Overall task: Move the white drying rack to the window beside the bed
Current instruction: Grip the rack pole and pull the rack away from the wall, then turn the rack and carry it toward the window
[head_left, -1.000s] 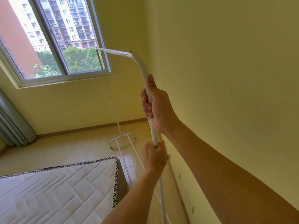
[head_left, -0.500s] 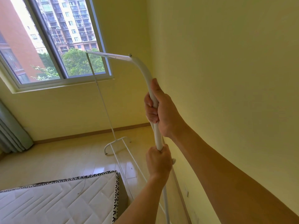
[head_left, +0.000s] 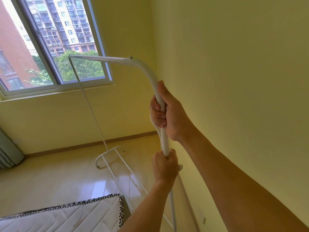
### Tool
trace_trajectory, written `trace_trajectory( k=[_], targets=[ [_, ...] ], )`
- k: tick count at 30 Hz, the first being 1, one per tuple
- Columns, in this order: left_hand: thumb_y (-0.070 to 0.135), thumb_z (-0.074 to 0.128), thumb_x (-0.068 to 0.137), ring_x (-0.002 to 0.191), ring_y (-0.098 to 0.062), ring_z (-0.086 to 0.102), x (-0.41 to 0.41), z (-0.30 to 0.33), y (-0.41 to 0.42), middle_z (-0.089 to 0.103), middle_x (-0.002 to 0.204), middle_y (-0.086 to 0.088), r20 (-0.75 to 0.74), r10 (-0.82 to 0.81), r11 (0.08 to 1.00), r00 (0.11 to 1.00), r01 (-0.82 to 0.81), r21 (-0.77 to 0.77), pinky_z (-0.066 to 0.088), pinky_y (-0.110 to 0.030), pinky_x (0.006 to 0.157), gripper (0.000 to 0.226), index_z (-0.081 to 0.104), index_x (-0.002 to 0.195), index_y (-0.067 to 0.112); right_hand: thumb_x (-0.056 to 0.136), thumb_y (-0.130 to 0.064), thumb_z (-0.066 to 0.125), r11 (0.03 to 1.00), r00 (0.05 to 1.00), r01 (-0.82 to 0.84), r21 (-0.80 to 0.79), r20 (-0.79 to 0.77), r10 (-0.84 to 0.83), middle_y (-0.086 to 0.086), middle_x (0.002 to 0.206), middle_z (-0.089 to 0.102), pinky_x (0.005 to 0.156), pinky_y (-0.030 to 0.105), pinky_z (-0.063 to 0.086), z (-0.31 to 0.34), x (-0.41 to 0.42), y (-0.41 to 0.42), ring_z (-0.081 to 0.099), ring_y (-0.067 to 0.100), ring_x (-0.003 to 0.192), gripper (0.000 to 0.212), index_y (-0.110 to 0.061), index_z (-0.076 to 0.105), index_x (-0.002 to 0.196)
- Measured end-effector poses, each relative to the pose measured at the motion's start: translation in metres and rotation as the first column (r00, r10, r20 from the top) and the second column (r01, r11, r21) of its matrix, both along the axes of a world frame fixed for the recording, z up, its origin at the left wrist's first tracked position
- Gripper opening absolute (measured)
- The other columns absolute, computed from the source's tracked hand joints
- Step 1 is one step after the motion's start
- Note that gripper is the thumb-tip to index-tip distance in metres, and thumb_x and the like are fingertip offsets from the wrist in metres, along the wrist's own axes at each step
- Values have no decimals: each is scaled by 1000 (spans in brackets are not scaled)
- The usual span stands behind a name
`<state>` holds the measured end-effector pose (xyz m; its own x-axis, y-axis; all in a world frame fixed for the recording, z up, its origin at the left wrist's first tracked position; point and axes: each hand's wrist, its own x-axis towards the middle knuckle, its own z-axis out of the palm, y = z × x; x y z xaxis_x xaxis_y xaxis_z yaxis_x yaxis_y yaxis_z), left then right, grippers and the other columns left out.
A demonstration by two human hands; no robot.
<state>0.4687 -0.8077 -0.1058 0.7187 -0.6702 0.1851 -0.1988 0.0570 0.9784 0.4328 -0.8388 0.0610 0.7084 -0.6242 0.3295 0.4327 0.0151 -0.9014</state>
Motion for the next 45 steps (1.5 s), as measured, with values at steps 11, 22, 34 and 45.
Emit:
trace_trajectory(
  k=[11, 22, 34, 45],
  targets=[
    [38, 49, 78, 34, -11, 43, 61, -4, -73, 38, 31, 11, 40, 62, 998, 997, -61, -18, 45, -32, 34, 39, 38, 42, 25, 98, -56, 32, 999, 999, -32, 6, 24, 32, -4, 43, 24, 43, 34, 7, -2, 64, -73, 11, 16, 42, 58, -17, 35, 56],
    [47, 43, 75, 36, -8, 34, 110, -5, -141, 35, 32, 12, 109, 218, 975, 970, -221, 10, 45, -38, 37, 39, 33, 43, 27, 98, -55, 31, 987, 986, -160, 16, 39, 160, -4, 42, 21, 41, 32, 8, -3, 117, -148, 10, 17, 42, 58, -16, 34, 56],
    [31, 49, 81, 31, -5, 36, 157, -10, -207, 39, 33, 14, 144, 273, 962, 951, -268, -59, 26, -12, 35, 41, 32, 44, 28, 98, -55, 31, 970, 970, -241, 14, 36, 240, -4, 41, 22, 41, 32, 9, -3, 166, -211, 10, 16, 40, 57, -15, 33, 57],
    [33, 46, 78, 33, -8, 37, 225, -13, -245, 40, 34, 12, 124, 329, 944, 936, -324, -58, 28, -15, 33, 37, 29, 45, 27, 98, -54, 28, 941, 941, -336, 34, 62, 334, -6, 39, 24, 39, 29, 7, -3, 237, -251, 12, 13, 35, 57, -14, 31, 58]
  ],
)
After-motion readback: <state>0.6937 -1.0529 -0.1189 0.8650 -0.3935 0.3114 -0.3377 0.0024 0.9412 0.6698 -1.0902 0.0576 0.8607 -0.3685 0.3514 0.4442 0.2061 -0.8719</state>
